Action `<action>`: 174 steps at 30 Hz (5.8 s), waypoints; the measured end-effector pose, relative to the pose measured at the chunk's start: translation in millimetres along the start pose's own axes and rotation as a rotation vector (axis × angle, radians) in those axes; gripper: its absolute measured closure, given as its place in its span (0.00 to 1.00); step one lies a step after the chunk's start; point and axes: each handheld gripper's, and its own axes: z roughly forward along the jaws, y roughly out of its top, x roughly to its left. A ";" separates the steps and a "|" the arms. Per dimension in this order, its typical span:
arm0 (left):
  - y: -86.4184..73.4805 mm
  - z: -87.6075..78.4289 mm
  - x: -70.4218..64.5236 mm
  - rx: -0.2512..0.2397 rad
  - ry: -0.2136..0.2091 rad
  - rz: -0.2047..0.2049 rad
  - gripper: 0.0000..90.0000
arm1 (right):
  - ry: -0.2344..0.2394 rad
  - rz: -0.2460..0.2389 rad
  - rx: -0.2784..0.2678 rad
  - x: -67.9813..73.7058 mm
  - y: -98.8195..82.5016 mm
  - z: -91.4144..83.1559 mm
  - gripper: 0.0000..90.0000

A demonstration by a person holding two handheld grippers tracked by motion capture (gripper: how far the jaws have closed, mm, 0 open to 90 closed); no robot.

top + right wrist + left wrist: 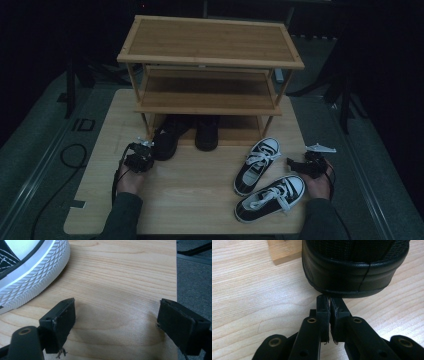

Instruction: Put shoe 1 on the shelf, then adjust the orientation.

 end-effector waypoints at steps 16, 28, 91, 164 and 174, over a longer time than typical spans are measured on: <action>22.4 11.2 -36.0 0.012 -0.029 0.129 0.96 | 0.000 0.002 0.000 0.1 0.0 0.0 0.17; 38.7 21.8 -51.8 0.022 -0.040 0.172 0.97 | 0.000 0.002 0.001 0.2 0.1 0.0 0.17; 2.5 26.0 -20.6 -0.192 -0.095 0.078 0.63 | -0.008 0.007 0.022 2.0 2.1 0.3 0.14; -9.6 26.2 -20.2 -0.261 -0.107 0.075 0.63 | 0.115 -0.226 0.080 134.1 55.2 -69.8 0.39; -9.8 26.0 -20.3 -0.260 -0.106 0.075 0.63 | 0.121 -0.162 0.169 132.7 49.0 -62.4 0.43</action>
